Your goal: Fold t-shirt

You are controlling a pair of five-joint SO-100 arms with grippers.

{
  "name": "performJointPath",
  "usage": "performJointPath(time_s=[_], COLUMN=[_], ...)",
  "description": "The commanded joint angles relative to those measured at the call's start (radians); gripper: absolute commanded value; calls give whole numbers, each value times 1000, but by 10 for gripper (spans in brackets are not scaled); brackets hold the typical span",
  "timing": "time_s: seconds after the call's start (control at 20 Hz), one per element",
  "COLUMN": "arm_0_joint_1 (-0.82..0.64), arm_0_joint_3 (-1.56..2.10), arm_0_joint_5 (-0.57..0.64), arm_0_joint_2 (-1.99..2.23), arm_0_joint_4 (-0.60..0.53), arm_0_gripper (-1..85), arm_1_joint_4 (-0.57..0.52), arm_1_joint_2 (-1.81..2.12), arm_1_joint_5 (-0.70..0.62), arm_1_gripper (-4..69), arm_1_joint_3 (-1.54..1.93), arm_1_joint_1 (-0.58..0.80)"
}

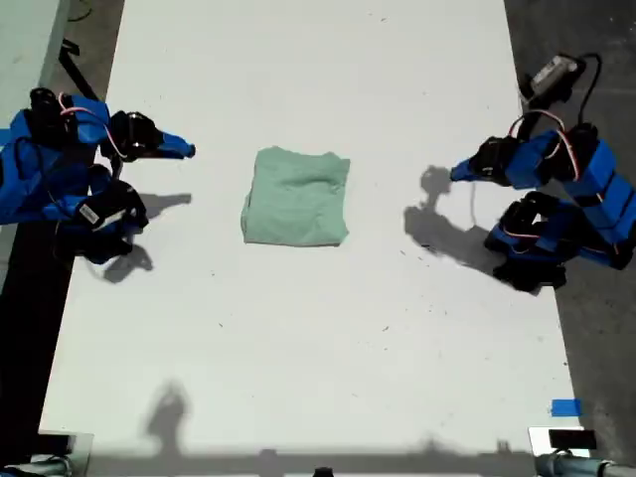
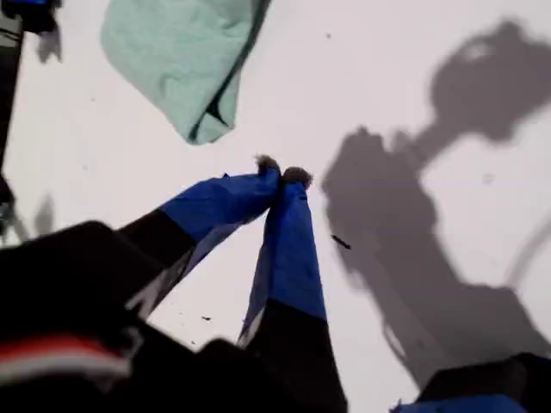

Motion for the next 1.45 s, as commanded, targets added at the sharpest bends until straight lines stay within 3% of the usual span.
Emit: performJointPath(time_s=[0.0,0.1,0.2,0.3,0.4,0.45,0.5,0.6,0.7,0.75,1.4], arm_0_joint_1=[123,187,225,252,281,284,268,229,198,186,164], arm_0_joint_3=[219,407,520,617,730,785,784,787,787,787,787], arm_0_joint_5=[-109,-189,-279,-299,-310,-334,-345,-333,-333,-333,-333], arm_0_joint_2=[209,443,571,574,574,574,563,571,571,571,571], arm_0_joint_4=[-115,-155,-117,-147,-204,-206,-112,-107,-107,-107,-107], arm_0_gripper=[1,0,0,0,42,42,44,44,44,44,44], arm_1_joint_4=[-109,-135,-133,-155,-227,-249,-250,-249,-247,-245,-245], arm_1_joint_2=[181,370,462,463,456,443,459,459,459,460,460], arm_1_joint_5=[161,265,345,425,594,641,546,342,-97,-225,-216], arm_1_gripper=[-11,-11,-11,-11,-9,26,32,34,34,33,24], arm_1_joint_3=[173,364,502,612,753,761,761,761,761,761,761], arm_1_joint_1=[-153,-232,-301,-308,-276,-290,-290,-272,-272,-272,-275])
